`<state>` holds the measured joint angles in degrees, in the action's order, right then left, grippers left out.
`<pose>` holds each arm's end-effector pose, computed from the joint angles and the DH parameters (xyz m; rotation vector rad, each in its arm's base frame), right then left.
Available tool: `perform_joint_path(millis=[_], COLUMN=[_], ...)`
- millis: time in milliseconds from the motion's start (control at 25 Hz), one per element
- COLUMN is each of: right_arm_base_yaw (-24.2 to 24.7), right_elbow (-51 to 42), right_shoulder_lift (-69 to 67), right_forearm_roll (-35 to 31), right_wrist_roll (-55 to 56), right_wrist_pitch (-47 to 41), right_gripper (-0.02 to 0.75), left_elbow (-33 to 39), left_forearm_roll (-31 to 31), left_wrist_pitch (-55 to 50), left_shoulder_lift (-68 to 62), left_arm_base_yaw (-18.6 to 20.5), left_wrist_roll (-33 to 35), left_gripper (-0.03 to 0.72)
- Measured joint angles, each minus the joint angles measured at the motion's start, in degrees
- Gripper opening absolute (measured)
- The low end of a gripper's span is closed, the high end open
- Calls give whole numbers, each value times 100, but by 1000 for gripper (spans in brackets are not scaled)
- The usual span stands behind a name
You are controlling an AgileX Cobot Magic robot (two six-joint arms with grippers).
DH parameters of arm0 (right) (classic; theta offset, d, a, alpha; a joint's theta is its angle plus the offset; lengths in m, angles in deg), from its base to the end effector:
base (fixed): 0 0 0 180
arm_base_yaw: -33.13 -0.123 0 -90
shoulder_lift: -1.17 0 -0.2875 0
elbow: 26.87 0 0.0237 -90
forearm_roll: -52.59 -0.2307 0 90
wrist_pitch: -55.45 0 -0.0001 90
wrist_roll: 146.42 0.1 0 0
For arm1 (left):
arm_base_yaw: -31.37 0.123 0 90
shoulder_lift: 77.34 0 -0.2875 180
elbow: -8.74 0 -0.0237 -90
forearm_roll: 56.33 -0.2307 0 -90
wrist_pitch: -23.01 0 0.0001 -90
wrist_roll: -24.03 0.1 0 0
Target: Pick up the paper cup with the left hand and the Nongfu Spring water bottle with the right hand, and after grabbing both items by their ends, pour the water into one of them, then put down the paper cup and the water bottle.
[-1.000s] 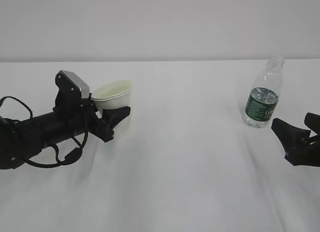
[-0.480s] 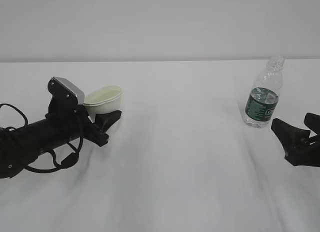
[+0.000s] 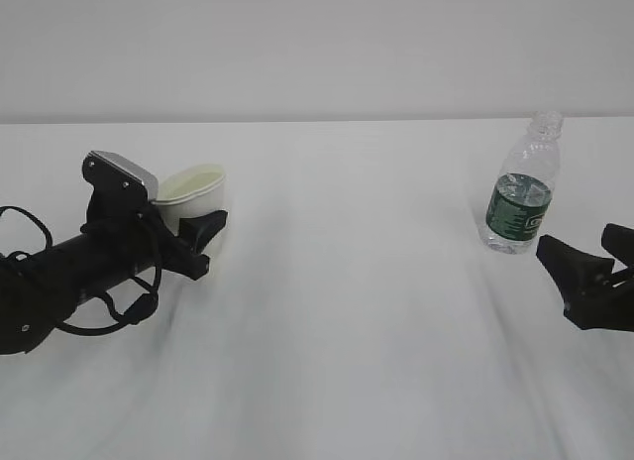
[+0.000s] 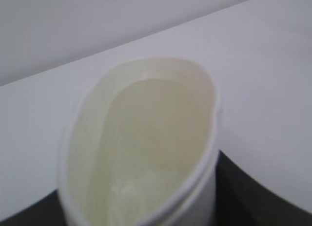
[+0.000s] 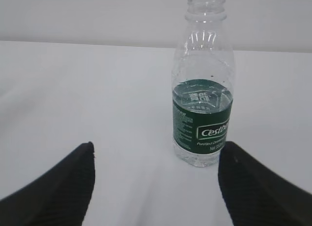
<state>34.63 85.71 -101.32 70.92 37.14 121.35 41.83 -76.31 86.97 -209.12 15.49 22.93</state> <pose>0.2190 0.0230 0.1556 -0.2457 1.8116 0.1976 0.3452 -0.1301 0.1004 0.5873 1.6922 -0.3775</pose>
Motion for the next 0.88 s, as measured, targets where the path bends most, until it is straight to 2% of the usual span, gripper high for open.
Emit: perform_joint_path(millis=[440,880], right_arm_base_yaw=[0,0], right_elbow=[0,0], right_shoulder_lift=[0,0], right_forearm_roll=[92,154], right_wrist_roll=[10,21], right_wrist_pitch=[0,0], right_gripper=[589,589], left_elbow=[0,0], left_forearm_roll=[491,559], left_wrist_pitch=[0,86], left_shoulder_lift=[-173,-351], left_arm_base_yaw=[0,0], left_wrist_roll=[109,159], left_gripper=[397,392])
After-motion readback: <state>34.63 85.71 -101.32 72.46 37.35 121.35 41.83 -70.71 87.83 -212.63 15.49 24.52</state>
